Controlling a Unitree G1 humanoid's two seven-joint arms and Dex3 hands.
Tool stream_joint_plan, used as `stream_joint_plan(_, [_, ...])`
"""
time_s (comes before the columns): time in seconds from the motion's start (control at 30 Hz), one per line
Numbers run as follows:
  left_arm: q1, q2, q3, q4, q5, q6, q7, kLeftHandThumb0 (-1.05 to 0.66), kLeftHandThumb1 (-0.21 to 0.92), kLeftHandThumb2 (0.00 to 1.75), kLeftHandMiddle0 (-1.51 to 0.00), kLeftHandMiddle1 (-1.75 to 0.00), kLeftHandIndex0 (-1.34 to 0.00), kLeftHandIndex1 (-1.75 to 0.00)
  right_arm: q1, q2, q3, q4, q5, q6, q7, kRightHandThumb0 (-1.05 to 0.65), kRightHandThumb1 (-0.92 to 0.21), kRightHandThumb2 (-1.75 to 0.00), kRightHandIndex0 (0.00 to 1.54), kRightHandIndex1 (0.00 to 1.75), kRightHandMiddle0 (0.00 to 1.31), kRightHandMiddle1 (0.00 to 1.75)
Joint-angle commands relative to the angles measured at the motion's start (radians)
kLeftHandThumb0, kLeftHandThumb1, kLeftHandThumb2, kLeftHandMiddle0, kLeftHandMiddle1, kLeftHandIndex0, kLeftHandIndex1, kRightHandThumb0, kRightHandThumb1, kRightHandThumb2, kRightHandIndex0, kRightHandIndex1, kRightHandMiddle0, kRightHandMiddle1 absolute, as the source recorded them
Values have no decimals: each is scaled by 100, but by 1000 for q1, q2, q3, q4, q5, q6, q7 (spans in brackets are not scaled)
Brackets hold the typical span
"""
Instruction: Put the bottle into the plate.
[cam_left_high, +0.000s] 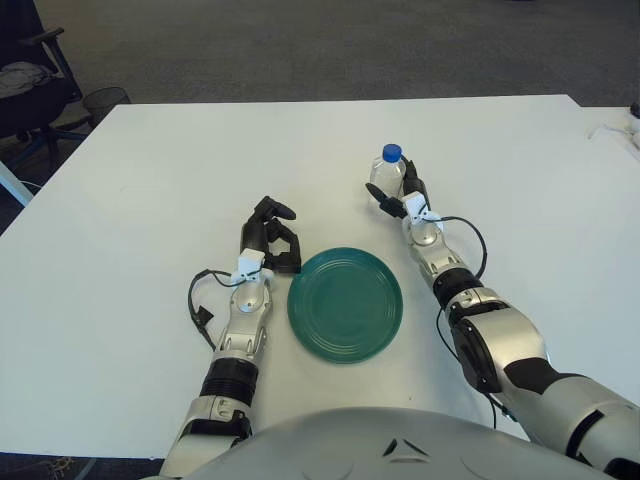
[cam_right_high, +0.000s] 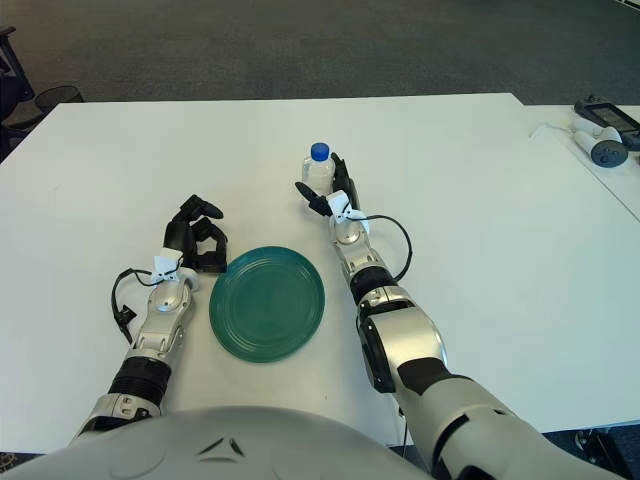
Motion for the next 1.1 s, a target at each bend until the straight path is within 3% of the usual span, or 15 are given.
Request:
stream_joint_plan(0.0, [18,11,12,35,-5,20,-7,0,-10,175,-94,-164,-71,-175,-12,7,10,20,-7,4,0,-105,-92,-40,13,1,0,21])
stream_joint_plan(0.3, [13,8,16,49,-16,3,-15,0,-10,175,-94,-164,-71,-175,-27,12,33,39,-20,5,-5,-105,-92,-45,15,2,0,24])
stream_joint_plan(0.43, [10,7,19,58,-17,-4,-16,0,-10,175,-94,-164,-71,-175,-32,8,51,51,-32,-6,11,-105,-92,-44,18,4,0,33])
stream_joint_plan(0.47, [9,7,20,60,-18,-8,-17,0,-10,175,-94,-164,-71,-175,-34,8,55,54,-33,-7,19,-105,-92,-42,19,15,0,51])
stream_joint_plan(0.53, [6,6,20,67,-18,-15,-17,0,-10,175,-94,-164,-71,-175,-37,6,56,59,-32,-7,31,-103,-92,-31,20,78,0,113])
stream_joint_plan(0.57, [5,6,20,69,-18,-17,-17,0,-10,175,-94,-164,-71,-175,-38,5,56,61,-32,-7,32,-102,-92,-27,22,102,0,135])
stream_joint_plan(0.6, [5,5,21,70,-18,-18,-18,0,-10,175,-94,-164,-71,-175,-40,5,58,65,-35,-10,28,-101,-92,-25,23,111,0,143])
stream_joint_plan(0.67, [4,6,22,73,-18,-19,-18,0,-10,175,-94,-164,-71,-175,-47,4,59,81,-42,-20,8,-85,-85,-17,54,148,32,162])
stream_joint_plan(0.77, [4,7,22,76,-16,-19,-17,0,-10,175,-94,-164,-71,-175,-50,14,42,108,-31,-42,-30,-66,-79,-13,77,166,54,170])
stream_joint_plan(0.8, [4,8,23,77,-15,-20,-17,0,-10,175,-94,-164,-71,-175,-49,20,32,114,-22,-49,-38,-57,-75,-22,82,168,58,171])
stream_joint_plan(0.87, [3,8,24,79,-14,-23,-17,0,-10,175,-94,-163,-71,-175,-46,33,11,119,1,-66,-42,-33,-53,-66,95,172,73,173])
stream_joint_plan(0.97, [1,7,25,83,-14,-28,-16,0,-10,175,-94,-163,-71,-175,-32,53,-9,117,22,-96,-48,-19,-40,-94,107,174,85,174])
stream_joint_plan(1.07, [-2,6,26,86,-9,-28,-10,0,-10,175,-94,-164,-71,-175,-26,66,-33,113,48,-124,-44,-11,-35,-108,115,174,93,174])
